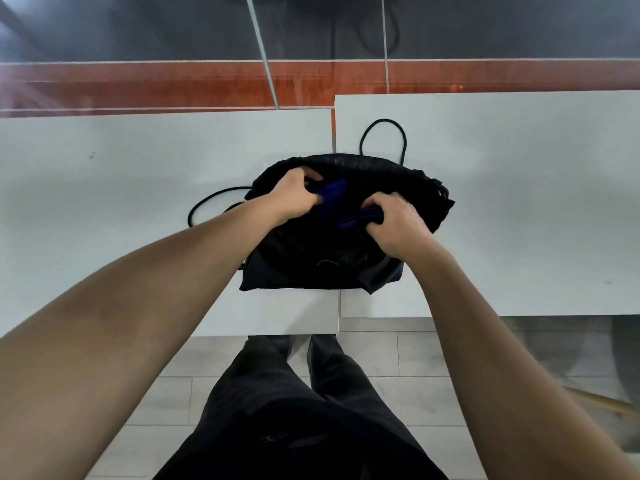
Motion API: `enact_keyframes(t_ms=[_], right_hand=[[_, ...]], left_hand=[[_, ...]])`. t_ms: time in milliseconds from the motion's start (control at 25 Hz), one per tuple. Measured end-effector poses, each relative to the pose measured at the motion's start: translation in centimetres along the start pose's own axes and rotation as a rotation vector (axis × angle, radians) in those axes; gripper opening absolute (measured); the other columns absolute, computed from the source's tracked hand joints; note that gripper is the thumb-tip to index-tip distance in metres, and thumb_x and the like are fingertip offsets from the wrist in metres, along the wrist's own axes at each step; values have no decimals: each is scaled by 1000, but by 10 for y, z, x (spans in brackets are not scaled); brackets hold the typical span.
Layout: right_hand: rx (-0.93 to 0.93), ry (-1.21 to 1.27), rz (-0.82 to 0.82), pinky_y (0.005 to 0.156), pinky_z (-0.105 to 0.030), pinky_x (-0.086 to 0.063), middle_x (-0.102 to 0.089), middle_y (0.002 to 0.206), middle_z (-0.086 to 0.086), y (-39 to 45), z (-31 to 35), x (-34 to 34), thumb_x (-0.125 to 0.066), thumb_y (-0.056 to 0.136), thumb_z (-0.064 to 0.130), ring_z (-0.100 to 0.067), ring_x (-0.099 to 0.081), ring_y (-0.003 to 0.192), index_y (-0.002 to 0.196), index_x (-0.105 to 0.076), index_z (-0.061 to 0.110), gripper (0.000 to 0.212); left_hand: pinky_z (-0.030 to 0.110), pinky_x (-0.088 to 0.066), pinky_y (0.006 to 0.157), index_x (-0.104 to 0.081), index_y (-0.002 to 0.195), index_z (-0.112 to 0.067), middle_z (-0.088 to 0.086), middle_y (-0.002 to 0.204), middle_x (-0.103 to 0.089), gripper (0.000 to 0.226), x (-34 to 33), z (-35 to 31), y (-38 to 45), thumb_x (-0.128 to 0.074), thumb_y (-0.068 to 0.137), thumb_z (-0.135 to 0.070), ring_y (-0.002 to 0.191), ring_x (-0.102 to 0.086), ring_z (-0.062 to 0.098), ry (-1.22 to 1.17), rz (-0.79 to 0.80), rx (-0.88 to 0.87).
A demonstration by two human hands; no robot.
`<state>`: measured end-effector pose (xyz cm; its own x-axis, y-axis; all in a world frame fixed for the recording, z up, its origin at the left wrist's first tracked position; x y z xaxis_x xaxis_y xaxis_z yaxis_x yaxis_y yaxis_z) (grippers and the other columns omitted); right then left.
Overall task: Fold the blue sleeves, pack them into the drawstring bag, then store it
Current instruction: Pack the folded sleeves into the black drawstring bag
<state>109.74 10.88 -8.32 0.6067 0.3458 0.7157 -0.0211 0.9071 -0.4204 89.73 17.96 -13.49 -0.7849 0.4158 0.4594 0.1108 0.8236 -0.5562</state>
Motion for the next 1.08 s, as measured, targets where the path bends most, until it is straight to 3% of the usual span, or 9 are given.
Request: enact_keyframes(t_ms=[120, 240, 400, 520, 640, 720, 800, 920, 1080], right_hand=[[53, -27, 25, 87, -26, -40, -48, 118, 0, 3, 5, -8, -66, 90, 18, -19, -52, 105, 121, -67, 32, 35], [72, -36, 52, 86, -30, -45, -60, 115, 0, 6, 12, -19, -68, 90, 23, -21, -58, 108, 124, -65, 33, 36], [-17, 19, 68, 79, -32, -50, -66, 107, -2, 16, 12, -32, -68, 88, 21, -24, -63, 99, 122, -61, 29, 36], [-62, 70, 121, 82, -30, -49, -66, 113, -4, 24, 12, -46, -67, 89, 19, -25, -64, 103, 125, -62, 27, 38], [-70, -72, 181, 91, -35, -51, -62, 125, -7, 28, 16, -60, -66, 93, 25, -30, -61, 112, 132, -60, 27, 40], [-31, -286, 128, 98, -42, -48, -55, 131, -9, 26, 20, -62, -67, 93, 29, -33, -56, 119, 132, -60, 25, 41], [21, -367, 12, 97, -45, -47, -53, 128, -10, 19, 27, -56, -67, 92, 27, -34, -54, 117, 130, -56, 20, 40], [90, -331, -130, 82, -42, -48, -59, 115, -10, 2, 32, -55, -56, 98, 27, -34, -62, 102, 118, -59, 15, 24], [56, -429, -15, 97, -44, -42, -56, 130, -9, -12, 21, -76, -42, 102, 30, -35, -57, 116, 131, -56, 17, 35]], left_hand=[[34, -50, 96, -62, 122, -22, 8, 121, -63, 42, -5, -3, 2, -77, 84, -20, 109, -62, 24, 180, -7, -63], [40, -46, 104, -57, 133, -21, 8, 129, -60, 46, -5, -15, -8, -69, 89, -19, 120, -58, 28, 447, -30, -229], [44, -49, 88, -60, 126, -18, 5, 122, -58, 33, 4, -24, -57, -55, 94, -11, 105, -60, 28, 544, -235, -402], [41, -43, 96, -68, 114, -20, 1, 113, -65, 26, -7, 5, -102, -50, 95, -20, 104, -61, 28, 725, -349, -539], [45, -31, 114, -69, 119, -22, 5, 127, -63, 30, -21, 42, -123, -48, 99, -29, 127, -52, 30, 852, -365, -514], [49, -26, 118, -67, 124, -22, 9, 135, -59, 34, -26, 52, -127, -46, 100, -34, 137, -44, 34, 874, -340, -481], [53, -22, 119, -67, 126, -23, 11, 138, -57, 39, -29, 53, -126, -45, 100, -41, 140, -40, 36, 879, -303, -472], [56, -20, 119, -67, 125, -27, 11, 138, -57, 40, -35, 54, -125, -44, 97, -45, 142, -38, 39, 899, -251, -492], [57, -19, 120, -70, 121, -32, 10, 139, -57, 42, -40, 56, -126, -40, 97, -48, 142, -37, 40, 928, -201, -492]])
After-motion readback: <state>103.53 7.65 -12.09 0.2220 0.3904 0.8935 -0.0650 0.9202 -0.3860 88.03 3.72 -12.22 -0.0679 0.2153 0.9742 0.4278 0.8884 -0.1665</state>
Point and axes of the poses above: each hand's wrist, its own y-axis towards the middle knuckle, its own x-axis out of the back of the hand, z = x × y, the point moved 6 cm from there along y, towards the middle knuckle
